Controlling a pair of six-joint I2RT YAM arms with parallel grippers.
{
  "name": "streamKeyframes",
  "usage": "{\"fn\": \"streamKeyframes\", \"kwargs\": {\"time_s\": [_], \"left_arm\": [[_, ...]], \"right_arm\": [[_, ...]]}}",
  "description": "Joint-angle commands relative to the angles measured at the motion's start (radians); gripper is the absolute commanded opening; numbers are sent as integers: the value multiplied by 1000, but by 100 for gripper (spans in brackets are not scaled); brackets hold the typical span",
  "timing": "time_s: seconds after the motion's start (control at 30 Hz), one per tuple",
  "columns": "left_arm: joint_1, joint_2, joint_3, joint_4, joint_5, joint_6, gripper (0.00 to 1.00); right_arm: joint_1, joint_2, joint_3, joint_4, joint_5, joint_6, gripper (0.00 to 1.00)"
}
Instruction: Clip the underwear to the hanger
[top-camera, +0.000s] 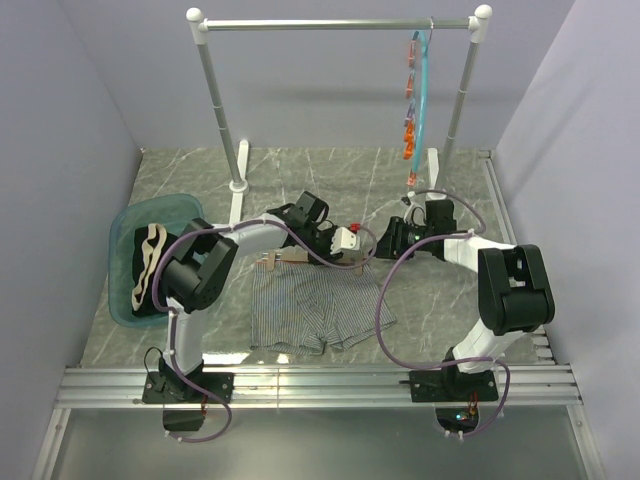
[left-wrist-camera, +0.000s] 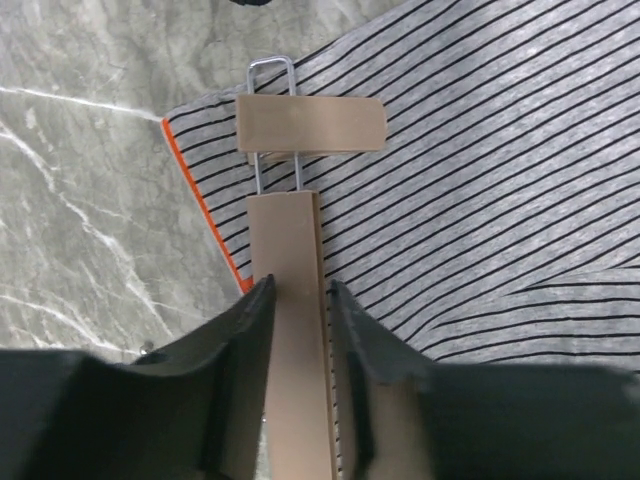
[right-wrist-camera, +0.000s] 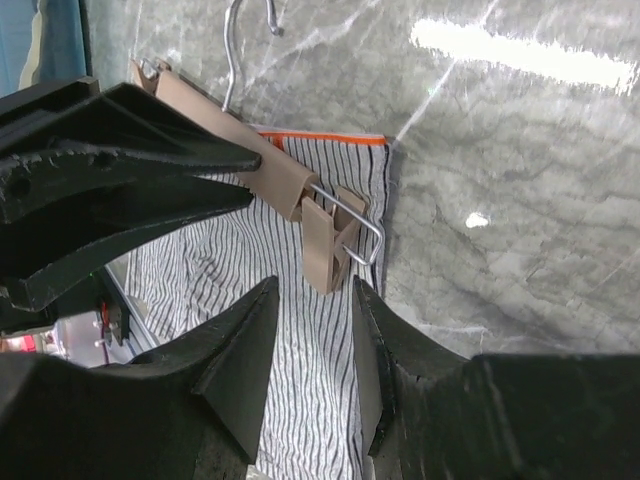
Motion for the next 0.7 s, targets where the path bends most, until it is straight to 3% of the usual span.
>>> {"fn": "streamKeyframes", "kwargs": {"time_s": [0.0, 0.27, 0.57, 0.67], "left_arm": [[-14, 5, -28, -67, 23, 26, 39], [-8, 56, 46, -91, 0, 6, 41], [-5, 94, 81, -163, 12, 60, 33], [-7, 96, 80, -191, 7, 86, 37]], "right_arm": [[-9, -29, -20, 12, -18, -1, 43], [-11, -40, -36, 17, -23, 8, 43], [-19, -48, -30, 8, -26, -9, 44], [-17, -43, -31, 8, -28, -12, 45]]}}
